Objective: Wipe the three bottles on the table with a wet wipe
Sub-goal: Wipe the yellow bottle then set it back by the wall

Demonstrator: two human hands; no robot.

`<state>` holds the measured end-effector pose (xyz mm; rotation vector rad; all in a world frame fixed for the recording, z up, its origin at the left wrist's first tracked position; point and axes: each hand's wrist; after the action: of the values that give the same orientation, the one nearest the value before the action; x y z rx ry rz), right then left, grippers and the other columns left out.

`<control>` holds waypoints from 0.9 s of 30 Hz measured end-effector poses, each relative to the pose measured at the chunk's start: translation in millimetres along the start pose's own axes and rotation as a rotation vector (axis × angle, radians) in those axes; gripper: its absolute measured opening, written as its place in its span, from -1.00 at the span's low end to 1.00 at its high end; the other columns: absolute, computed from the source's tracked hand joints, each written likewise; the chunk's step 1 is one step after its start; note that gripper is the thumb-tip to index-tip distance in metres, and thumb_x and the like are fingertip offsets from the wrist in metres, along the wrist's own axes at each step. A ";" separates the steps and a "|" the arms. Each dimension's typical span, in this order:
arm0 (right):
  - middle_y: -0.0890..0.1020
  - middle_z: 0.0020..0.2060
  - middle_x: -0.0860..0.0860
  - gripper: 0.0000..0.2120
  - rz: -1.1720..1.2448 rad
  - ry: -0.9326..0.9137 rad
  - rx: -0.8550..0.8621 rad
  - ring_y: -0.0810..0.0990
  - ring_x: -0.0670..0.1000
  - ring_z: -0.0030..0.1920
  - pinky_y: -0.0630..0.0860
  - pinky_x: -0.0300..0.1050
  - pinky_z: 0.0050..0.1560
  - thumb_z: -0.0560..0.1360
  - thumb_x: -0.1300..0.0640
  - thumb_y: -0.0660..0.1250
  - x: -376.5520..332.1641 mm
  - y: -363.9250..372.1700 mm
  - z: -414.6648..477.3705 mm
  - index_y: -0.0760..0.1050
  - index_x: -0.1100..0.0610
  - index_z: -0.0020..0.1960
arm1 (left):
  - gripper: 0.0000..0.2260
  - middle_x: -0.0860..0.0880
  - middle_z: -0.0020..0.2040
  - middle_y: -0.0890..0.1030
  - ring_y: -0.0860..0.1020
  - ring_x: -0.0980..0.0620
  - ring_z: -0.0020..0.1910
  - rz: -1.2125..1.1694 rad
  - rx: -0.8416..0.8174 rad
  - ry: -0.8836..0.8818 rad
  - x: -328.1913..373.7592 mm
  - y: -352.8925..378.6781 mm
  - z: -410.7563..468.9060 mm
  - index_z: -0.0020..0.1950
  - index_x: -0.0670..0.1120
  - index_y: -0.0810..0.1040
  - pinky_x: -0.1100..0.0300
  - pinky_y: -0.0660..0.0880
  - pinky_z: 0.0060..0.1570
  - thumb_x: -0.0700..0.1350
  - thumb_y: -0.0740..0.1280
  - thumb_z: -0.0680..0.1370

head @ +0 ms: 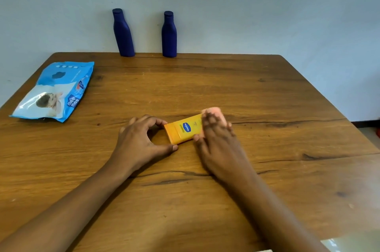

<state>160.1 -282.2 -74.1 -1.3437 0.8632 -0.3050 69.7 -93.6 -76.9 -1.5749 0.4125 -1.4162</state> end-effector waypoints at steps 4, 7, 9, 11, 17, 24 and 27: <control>-0.12 0.53 0.00 -0.35 0.032 -0.061 -0.015 -0.20 -0.08 0.49 -0.22 -0.15 0.44 0.60 -0.23 -0.11 -24.8 9.8 2.6 -0.20 0.08 0.54 | -0.37 0.26 0.11 0.47 0.39 0.16 0.17 -0.047 0.002 0.008 -1.6 0.9 0.5 0.15 0.18 0.48 0.08 0.32 0.22 0.39 0.37 0.16; -0.18 0.51 -0.06 -0.37 0.046 -0.185 -0.085 -0.28 -0.12 0.47 -0.25 -0.10 0.46 0.59 -0.25 -0.14 -46.7 17.5 -8.5 -0.24 0.03 0.52 | -0.35 0.24 0.33 0.39 0.30 0.20 0.37 -0.066 -0.048 0.007 -4.1 0.9 1.1 0.26 0.13 0.45 0.18 0.01 0.38 0.32 0.38 0.22; -0.16 0.51 -0.07 -0.38 0.016 -0.111 -0.042 -0.24 -0.12 0.48 -0.21 -0.07 0.47 0.59 -0.23 -0.15 -26.1 10.7 -0.6 -0.22 0.03 0.53 | -0.28 0.27 0.38 0.30 0.20 0.23 0.42 -0.044 -0.084 0.003 -5.4 2.1 1.6 0.29 0.14 0.41 0.16 -0.07 0.40 0.40 0.33 0.19; -0.13 0.52 -0.03 -0.38 -0.015 0.012 0.009 -0.22 -0.09 0.49 -0.20 -0.07 0.47 0.60 -0.22 -0.14 -6.8 3.1 9.5 -0.20 0.05 0.54 | -0.31 0.21 0.45 0.28 0.14 0.18 0.47 -0.004 -0.096 -0.005 -5.0 3.8 2.2 0.31 0.14 0.39 0.11 -0.08 0.44 0.37 0.40 0.26; -0.16 0.52 -0.08 -0.35 0.063 -0.152 -0.073 -0.26 -0.14 0.47 -0.26 -0.15 0.41 0.57 -0.29 -0.15 -37.4 17.1 -1.7 -0.22 0.02 0.53 | -0.24 0.18 0.48 0.26 0.09 0.17 0.49 -0.008 -0.132 -0.011 -3.7 1.7 0.4 0.37 0.15 0.34 0.08 -0.09 0.47 0.42 0.27 0.22; -0.10 0.53 -0.01 -0.28 0.052 -0.056 -0.019 -0.18 -0.07 0.50 -0.17 -0.09 0.46 0.54 -0.32 -0.14 -23.5 9.8 8.2 -0.18 0.08 0.54 | -0.21 0.10 0.48 0.28 0.10 0.11 0.51 0.046 -0.126 0.024 -1.1 2.8 -0.1 0.39 0.11 0.32 0.00 -0.06 0.50 0.46 0.19 0.24; -0.19 0.51 -0.06 -0.31 0.075 -0.171 -0.078 -0.28 -0.12 0.47 -0.27 -0.16 0.42 0.55 -0.31 -0.15 -42.0 17.5 -5.6 -0.23 0.04 0.53 | -0.13 0.06 0.50 0.26 0.08 0.12 0.51 0.078 -0.138 0.010 -1.6 1.3 -1.0 0.43 0.13 0.25 0.05 -0.07 0.49 0.46 0.06 0.16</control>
<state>123.4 -254.7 -74.9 -1.3849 0.7866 -0.0971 68.7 -93.4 -79.0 -1.6440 0.5820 -1.3601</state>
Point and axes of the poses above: each hand's wrist, its own z-axis towards the middle knuckle, its own y-axis out of the palm, x = y × z
